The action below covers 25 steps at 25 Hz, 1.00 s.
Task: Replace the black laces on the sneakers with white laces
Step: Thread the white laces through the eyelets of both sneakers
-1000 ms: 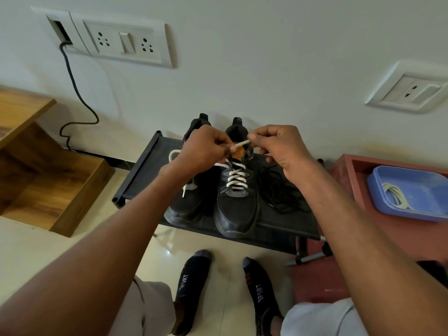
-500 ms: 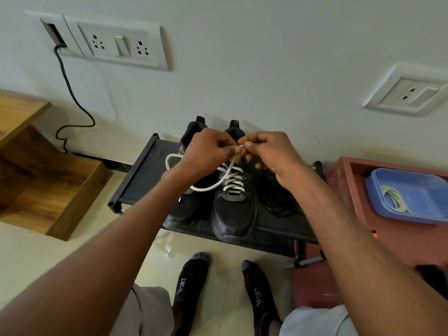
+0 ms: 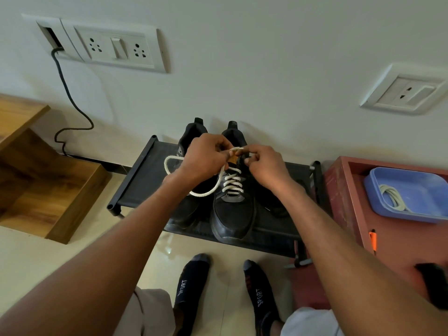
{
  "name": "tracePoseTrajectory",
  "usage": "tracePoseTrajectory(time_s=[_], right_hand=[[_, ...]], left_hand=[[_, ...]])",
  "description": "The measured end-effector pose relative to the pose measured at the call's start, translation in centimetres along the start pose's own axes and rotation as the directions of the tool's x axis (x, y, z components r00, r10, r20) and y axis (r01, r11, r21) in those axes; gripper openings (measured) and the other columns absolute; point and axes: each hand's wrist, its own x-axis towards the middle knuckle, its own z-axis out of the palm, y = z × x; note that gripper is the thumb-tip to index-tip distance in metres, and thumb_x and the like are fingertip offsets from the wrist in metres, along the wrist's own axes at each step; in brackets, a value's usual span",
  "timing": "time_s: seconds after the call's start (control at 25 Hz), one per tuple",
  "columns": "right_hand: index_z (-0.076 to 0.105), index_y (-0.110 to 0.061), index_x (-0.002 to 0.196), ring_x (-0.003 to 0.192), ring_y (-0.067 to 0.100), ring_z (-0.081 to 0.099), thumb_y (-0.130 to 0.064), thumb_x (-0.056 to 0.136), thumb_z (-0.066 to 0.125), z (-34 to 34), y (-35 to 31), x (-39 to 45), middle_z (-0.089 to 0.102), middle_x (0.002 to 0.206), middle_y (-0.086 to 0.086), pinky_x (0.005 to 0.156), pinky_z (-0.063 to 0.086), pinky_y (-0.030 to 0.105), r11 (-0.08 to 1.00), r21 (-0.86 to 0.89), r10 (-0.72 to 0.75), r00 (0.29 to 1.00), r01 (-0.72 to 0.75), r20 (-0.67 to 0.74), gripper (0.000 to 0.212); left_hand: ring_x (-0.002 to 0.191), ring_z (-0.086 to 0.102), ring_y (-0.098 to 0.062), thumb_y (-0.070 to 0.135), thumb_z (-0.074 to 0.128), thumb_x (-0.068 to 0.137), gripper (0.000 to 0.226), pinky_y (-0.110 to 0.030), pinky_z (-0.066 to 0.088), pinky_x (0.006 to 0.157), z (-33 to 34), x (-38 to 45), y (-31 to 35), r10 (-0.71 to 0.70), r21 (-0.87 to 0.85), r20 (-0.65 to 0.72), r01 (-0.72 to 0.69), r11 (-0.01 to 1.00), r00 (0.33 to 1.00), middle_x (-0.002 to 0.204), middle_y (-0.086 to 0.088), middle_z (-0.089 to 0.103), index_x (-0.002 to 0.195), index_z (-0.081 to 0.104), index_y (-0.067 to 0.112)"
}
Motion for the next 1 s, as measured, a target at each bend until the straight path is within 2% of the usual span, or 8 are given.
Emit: tracePoseTrajectory(time_s=[0.12,0.28,0.36,0.44,0.52,0.64,0.8,1.0], right_hand=[[0.078,-0.030,0.110,0.060,0.003,0.050,-0.018,0.097,0.072,0.08,-0.12,0.06,0.055,0.065,-0.012,0.062,0.039,0.025,0.999,0.039,-0.021,1.000,0.020,0.003,0.019],[0.076,-0.034,0.102,0.071,0.010,0.058,-0.027,0.096,0.074,0.25,-0.57,0.03,0.060,0.075,-0.010,0.068,0.049,0.033,0.993,0.113,0.023,0.999,-0.027,0.033,0.009],[0.075,-0.037,0.102,0.082,0.016,0.061,-0.017,0.104,0.060,0.03,-0.67,0.12,0.065,0.090,-0.005,0.069,0.050,0.035,0.973,0.205,0.097,0.993,-0.110,0.069,0.025],[0.075,-0.036,0.103,0.082,0.021,0.061,-0.003,0.103,0.046,-0.15,-0.56,0.20,0.066,0.098,0.000,0.062,0.047,0.032,0.939,0.286,0.165,0.980,-0.191,0.110,0.044],[0.075,-0.037,0.101,0.078,0.020,0.063,0.000,0.100,0.048,0.05,-0.35,0.22,0.065,0.090,-0.002,0.059,0.047,0.032,0.960,0.233,0.145,0.987,-0.157,0.068,0.046],[0.072,-0.037,0.098,0.063,0.013,0.058,-0.010,0.098,0.066,0.61,-0.27,0.13,0.061,0.068,-0.006,0.063,0.049,0.033,0.995,0.089,0.045,0.999,-0.045,0.005,0.028],[0.069,-0.041,0.089,0.054,0.011,0.053,-0.015,0.097,0.068,0.73,-0.11,0.38,0.056,0.061,-0.009,0.065,0.059,0.042,0.992,0.117,0.042,0.999,-0.042,0.007,0.027],[0.073,-0.043,0.097,0.061,0.013,0.054,-0.017,0.099,0.069,0.57,-0.04,0.34,0.055,0.062,-0.005,0.070,0.062,0.051,0.998,0.068,0.004,0.999,-0.008,0.052,0.027]], left_hand=[[0.046,0.060,0.001,0.016,0.070,0.096,0.009,-0.029,0.055,0.061,0.47,0.08,-0.46,0.036,0.116,0.004,-0.037,0.993,0.999,0.061,0.005,0.071,0.098,0.079,0.019],[0.046,0.060,0.002,0.016,0.069,0.097,0.009,-0.029,0.056,0.062,0.41,0.17,-0.75,0.001,0.099,0.011,-0.003,0.995,1.000,0.062,0.002,0.072,0.098,0.078,0.016],[0.046,0.060,-0.001,0.016,0.069,0.097,0.009,-0.032,0.059,0.063,0.31,0.17,-0.85,-0.013,0.076,0.000,0.013,0.997,1.000,0.065,0.000,0.074,0.097,0.078,0.015],[0.045,0.060,-0.002,0.016,0.069,0.098,0.010,-0.034,0.061,0.065,0.18,0.13,-0.95,-0.017,0.077,-0.010,0.018,0.997,1.000,0.066,0.000,0.074,0.097,0.078,0.014],[0.046,0.060,-0.003,0.015,0.069,0.096,0.010,-0.036,0.062,0.065,0.20,0.24,-0.97,-0.017,0.095,-0.030,0.020,0.995,0.999,0.065,0.001,0.073,0.096,0.079,0.015],[0.053,0.062,-0.008,0.014,0.068,0.095,0.013,-0.031,0.056,0.057,0.26,0.28,-0.85,-0.024,0.157,-0.081,0.037,0.987,0.996,0.064,0.004,0.070,0.094,0.080,0.019],[0.066,0.065,-0.012,0.016,0.069,0.093,0.010,-0.021,0.042,0.056,0.25,-0.05,-0.68,-0.001,0.271,-0.078,0.023,0.962,0.997,0.070,0.005,0.068,0.095,0.079,0.019],[0.075,0.067,-0.020,0.018,0.066,0.094,0.019,-0.035,0.056,0.067,0.16,-0.35,-0.29,0.033,0.371,-0.033,-0.018,0.929,0.999,0.085,0.001,0.072,0.106,0.079,0.025]])
